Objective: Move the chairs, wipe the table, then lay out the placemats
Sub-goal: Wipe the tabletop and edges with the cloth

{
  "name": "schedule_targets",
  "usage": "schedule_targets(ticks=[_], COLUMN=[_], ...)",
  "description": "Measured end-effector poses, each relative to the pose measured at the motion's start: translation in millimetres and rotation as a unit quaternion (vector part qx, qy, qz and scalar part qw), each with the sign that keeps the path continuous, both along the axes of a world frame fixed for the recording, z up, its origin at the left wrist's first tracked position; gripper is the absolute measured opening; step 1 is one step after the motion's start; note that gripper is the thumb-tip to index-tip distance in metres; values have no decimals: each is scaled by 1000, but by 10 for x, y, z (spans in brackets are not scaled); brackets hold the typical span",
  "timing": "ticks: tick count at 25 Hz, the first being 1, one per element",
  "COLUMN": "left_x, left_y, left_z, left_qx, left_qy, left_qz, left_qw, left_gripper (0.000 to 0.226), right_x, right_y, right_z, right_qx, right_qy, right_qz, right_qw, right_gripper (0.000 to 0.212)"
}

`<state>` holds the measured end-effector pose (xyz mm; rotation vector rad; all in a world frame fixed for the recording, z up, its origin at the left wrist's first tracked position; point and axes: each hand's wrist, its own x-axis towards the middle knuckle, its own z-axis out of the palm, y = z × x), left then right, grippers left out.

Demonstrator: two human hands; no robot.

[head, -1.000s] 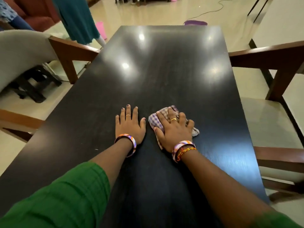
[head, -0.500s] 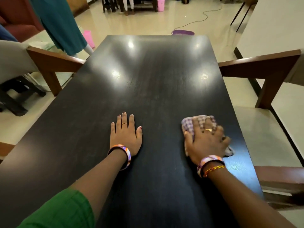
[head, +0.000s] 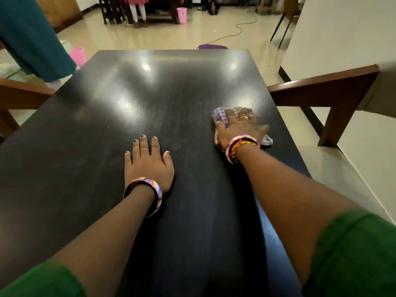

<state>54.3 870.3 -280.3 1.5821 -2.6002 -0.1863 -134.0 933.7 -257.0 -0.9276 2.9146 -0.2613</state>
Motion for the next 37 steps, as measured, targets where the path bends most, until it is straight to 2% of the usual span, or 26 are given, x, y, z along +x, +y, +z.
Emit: schedule_targets(ticks=[3,5,8,11,18,27,32,37], left_x=[4,-4,6,67,547,1399,1676,1802], left_y=[11,15,36,81,878,2914,4067,4765], left_z=[5,21,36,101,147,236,227,242], left_qx=[1,8,23,35,51,74,64,55], left_qy=[5,7,13,37,41,26,-12,-45], left_qz=[-3,-6,-9,-27,-106,-109,-118,-128], left_qw=[1000,1000,1000,998,992,991,991,989], left_gripper=[57,57,57,54,53,54,57,58], right_x=[-458,-439,-54,398,1274,2331,2766,2780], right_y=[428,688,999,1427,2473,4090,4950,5466], right_z=[28,11,25,50,3,38,30,140], right_qx=[38,27,3,24,65,37,4,34], right_qy=[-2,-23,-31,-11,19,-28,-55,-59], right_qz=[-130,-171,-175,-158,-72,61,164,293], right_qw=[991,985,984,987,995,997,985,954], right_gripper=[61,64,60,60,58,63,62,64])
